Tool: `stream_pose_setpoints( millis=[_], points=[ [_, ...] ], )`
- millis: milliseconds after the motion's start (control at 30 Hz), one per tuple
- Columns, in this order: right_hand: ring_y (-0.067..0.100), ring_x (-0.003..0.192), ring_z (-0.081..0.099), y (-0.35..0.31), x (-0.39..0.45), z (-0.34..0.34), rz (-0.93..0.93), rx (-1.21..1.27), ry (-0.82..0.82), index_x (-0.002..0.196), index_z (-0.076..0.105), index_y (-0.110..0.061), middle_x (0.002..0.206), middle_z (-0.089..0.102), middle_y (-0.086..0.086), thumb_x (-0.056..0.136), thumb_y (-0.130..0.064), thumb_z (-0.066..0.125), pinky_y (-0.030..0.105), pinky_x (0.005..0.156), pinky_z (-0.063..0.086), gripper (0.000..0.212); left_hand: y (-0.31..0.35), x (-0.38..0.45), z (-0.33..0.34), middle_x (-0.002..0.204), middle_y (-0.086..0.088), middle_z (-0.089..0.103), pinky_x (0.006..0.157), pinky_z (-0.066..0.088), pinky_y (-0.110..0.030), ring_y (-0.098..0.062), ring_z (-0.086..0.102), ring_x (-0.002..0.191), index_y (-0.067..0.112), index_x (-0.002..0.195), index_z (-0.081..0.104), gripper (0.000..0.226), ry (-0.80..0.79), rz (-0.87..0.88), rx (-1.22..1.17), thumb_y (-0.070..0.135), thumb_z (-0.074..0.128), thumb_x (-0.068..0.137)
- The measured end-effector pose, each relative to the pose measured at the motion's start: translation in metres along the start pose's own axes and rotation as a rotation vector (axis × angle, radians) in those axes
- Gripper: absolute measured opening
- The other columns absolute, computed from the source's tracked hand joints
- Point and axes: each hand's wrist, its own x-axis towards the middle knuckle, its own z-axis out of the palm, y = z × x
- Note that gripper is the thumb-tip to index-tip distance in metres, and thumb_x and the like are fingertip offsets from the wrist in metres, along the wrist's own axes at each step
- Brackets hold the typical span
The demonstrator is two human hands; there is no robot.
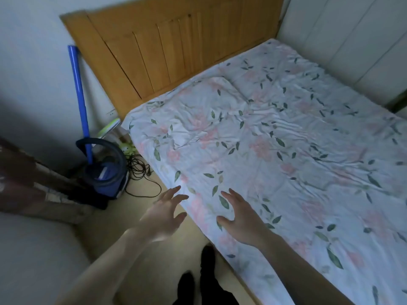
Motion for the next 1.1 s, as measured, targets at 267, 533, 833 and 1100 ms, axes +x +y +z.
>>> stream_pose_setpoints(
  millis=[267,533,833,1100],
  points=[
    [0.013,0.156,0.017,0.037,-0.122,-0.009,0.012,0.030,0.091,0.160,0.017,-0.043,0.170,0.005,-0.017,0.097,-0.049,0.059,0.036,0.119,0.029,0.076,0.083,-0.077,0.041,0.166,0.016,0.012,0.120,0.029,-0.034,-0.013,0.014,0.154,0.041,0.150,0.037,0.057,0.028,0.138,0.024,0.047,0.057,0.097],
    [0.010,0.158,0.009,0.132,-0.254,-0.037,-0.024,0.058,0.185,0.160,0.013,-0.044,0.170,0.002,-0.021,0.098,-0.052,0.057,0.038,0.127,0.022,0.076,0.190,-0.131,0.098,0.168,0.014,0.010,0.122,0.025,-0.039,-0.016,0.010,0.155,0.041,0.152,0.034,0.061,0.104,0.205,0.105,0.052,0.056,0.096],
    [0.007,0.157,0.007,0.280,-0.424,-0.066,0.000,0.064,0.227,0.160,0.014,-0.045,0.169,0.002,-0.022,0.098,-0.050,0.058,0.034,0.124,0.023,0.076,0.353,-0.218,0.230,0.167,0.014,0.013,0.120,0.029,-0.040,-0.017,0.017,0.153,0.040,0.150,0.037,0.062,0.175,0.255,-0.029,0.049,0.062,0.094],
    [0.004,0.155,0.014,0.325,-0.500,-0.087,-0.030,0.088,0.326,0.159,0.014,-0.045,0.168,0.003,-0.024,0.099,-0.050,0.057,0.030,0.122,0.027,0.074,0.430,-0.244,0.246,0.167,0.013,0.015,0.120,0.028,-0.037,-0.015,0.018,0.152,0.038,0.150,0.038,0.062,0.187,0.375,0.032,0.048,0.062,0.094]
  ],
)
